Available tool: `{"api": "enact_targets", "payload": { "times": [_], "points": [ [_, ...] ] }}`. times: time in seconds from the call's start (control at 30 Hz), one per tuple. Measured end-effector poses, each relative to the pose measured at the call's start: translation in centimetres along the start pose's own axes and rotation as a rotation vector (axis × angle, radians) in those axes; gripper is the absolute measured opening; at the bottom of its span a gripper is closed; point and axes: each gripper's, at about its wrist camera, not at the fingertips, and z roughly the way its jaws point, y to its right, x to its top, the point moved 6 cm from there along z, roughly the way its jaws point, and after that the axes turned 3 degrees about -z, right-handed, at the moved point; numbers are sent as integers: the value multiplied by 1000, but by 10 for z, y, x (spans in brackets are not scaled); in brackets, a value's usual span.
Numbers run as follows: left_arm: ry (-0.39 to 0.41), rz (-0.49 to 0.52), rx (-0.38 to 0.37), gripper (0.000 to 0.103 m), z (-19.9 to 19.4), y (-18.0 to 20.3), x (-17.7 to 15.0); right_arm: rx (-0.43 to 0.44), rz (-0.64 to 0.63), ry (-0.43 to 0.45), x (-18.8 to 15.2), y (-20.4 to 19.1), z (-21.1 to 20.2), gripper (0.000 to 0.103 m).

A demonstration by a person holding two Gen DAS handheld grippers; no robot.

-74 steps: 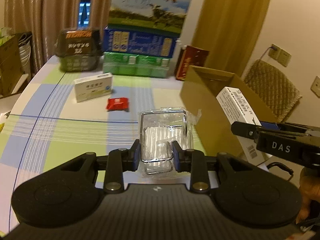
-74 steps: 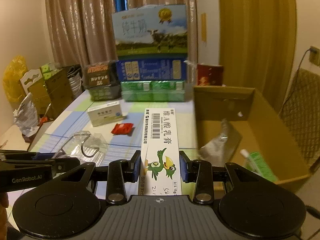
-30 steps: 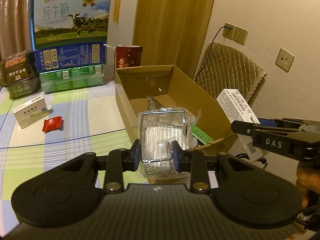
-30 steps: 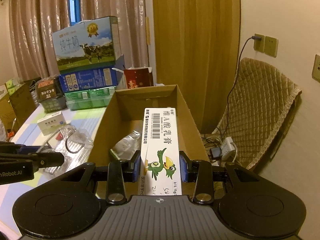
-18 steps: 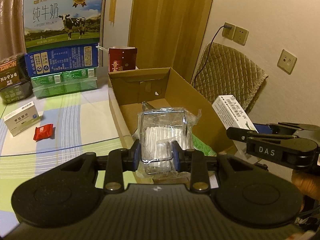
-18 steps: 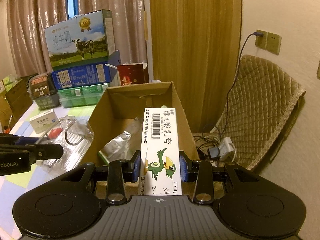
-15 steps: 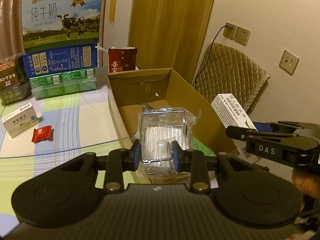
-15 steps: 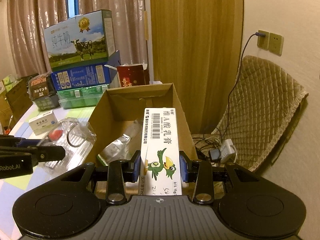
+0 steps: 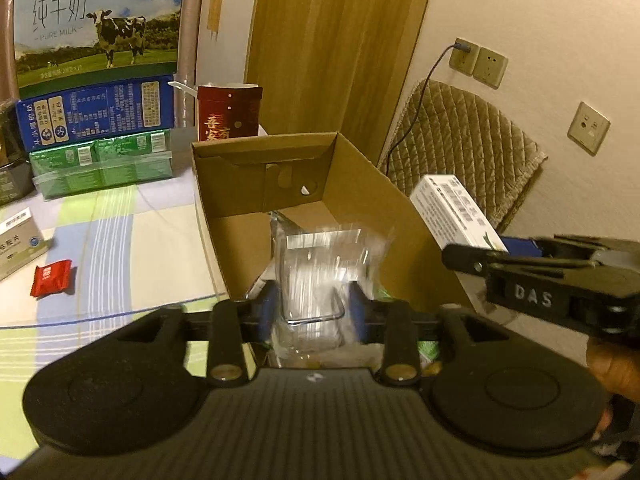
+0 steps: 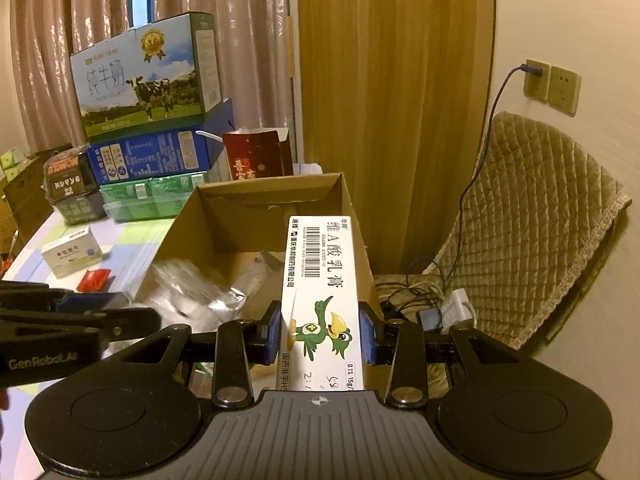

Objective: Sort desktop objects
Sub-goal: 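Open the left tool to drop the clear holder while the right tool releases the ointment box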

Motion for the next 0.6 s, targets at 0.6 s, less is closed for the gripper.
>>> {"api": "enact_targets", "payload": {
  "times": [0.6],
  "points": [
    [4, -4, 71, 61, -21, -30, -9, 37, -6, -28, -1, -12, 15, 36]
  ]
}}
